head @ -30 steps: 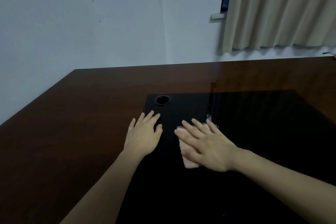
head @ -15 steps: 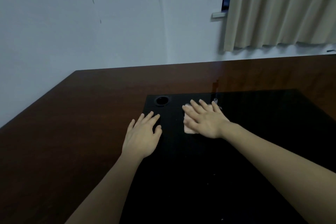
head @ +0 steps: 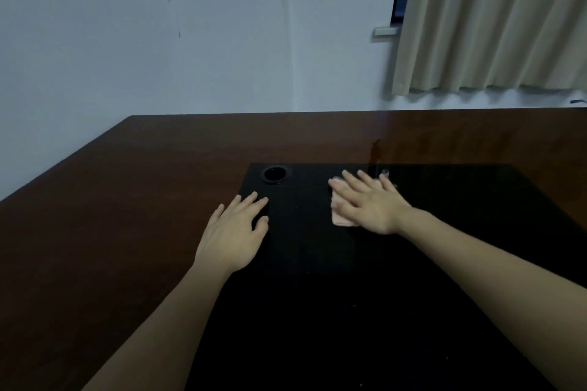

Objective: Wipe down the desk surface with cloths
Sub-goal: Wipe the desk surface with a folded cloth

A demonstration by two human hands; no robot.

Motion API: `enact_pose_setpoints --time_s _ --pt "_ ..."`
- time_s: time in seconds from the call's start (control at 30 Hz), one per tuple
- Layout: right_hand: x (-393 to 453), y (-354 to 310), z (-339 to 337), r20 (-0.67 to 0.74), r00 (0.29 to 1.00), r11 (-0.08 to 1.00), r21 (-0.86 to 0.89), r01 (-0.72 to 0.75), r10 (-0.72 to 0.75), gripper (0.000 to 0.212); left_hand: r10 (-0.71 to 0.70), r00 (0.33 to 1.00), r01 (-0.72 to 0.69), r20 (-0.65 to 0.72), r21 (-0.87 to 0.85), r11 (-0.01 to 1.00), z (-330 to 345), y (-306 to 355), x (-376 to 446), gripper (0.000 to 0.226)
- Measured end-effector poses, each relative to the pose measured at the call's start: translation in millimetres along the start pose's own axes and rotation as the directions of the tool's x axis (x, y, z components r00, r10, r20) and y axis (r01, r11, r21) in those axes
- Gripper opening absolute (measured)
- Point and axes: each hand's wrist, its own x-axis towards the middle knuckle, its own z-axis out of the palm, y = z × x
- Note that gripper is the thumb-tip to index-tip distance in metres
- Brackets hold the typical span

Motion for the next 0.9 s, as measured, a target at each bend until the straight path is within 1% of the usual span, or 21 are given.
enact_pose_setpoints --time_s 0.1,0.17,0.27,0.33,0.4,0.43,0.53,0.67,0.73,0.83,0.9 --pt "11.9 2.0 1.4 0.006 1.000 1.000 0.011 -0.029 0.029 0.064 -0.012 1.000 0.012 0.001 -0.012 1.000 -0.3 1.5 -0.6 0.050" --pt "1.4 -6.1 3.0 0.010 1.000 1.000 0.006 -0.006 0.006 0.064 -0.014 1.000 0.014 -0.006 -0.017 1.000 -0.8 2.1 -0.3 0.050" --pt "-34.9 -20.2 9.8 0.024 0.993 0.994 -0.008 0.113 -0.112 0.064 -0.013 1.000 0.013 -0.006 -0.011 1.000 -1.1 1.9 0.7 0.050" --pt "-66.5 -24.3 15.5 0.033 0.979 0.980 -0.008 0.200 -0.200 0.068 -0.013 1.000 0.013 -0.004 -0.010 1.000 -1.1 2.9 1.4 0.050" --pt "-89.7 -21.7 19.1 0.035 0.968 0.969 0.005 0.248 -0.248 0.072 -0.018 1.000 0.017 -0.007 -0.007 1.000 -1.4 3.2 1.1 0.050" --pt "-95.2 -17.2 19.1 0.036 0.968 0.968 0.006 0.250 -0.250 0.069 -0.019 1.000 0.019 -0.012 -0.006 1.000 -1.4 4.1 0.8 0.050" --pt "-84.8 0.1 13.1 0.039 0.979 0.980 -0.003 0.200 -0.200 0.063 -0.023 1.000 0.023 -0.015 -0.004 1.000 -1.6 5.9 -0.1 0.049" --pt "-36.6 24.7 7.0 -0.011 0.999 0.999 0.002 0.044 -0.044 0.063 -0.024 1.000 0.024 -0.019 0.002 1.000 -0.9 6.5 0.7 0.049" --pt "-17.3 28.0 5.1 -0.015 1.000 1.000 0.016 -0.010 0.010 0.064 -0.022 0.999 0.022 -0.026 0.002 1.000 -0.3 6.2 0.9 0.049" --pt "-7.1 18.8 5.9 -0.006 1.000 1.000 0.019 -0.024 0.024 0.064 -0.018 1.000 0.018 -0.021 0.009 1.000 -0.5 6.5 -0.5 0.049" --pt "-16.1 6.8 7.9 0.000 1.000 1.000 0.002 0.015 -0.015 0.065 -0.014 1.000 0.015 -0.021 0.019 1.000 -1.1 6.4 -0.5 0.049"
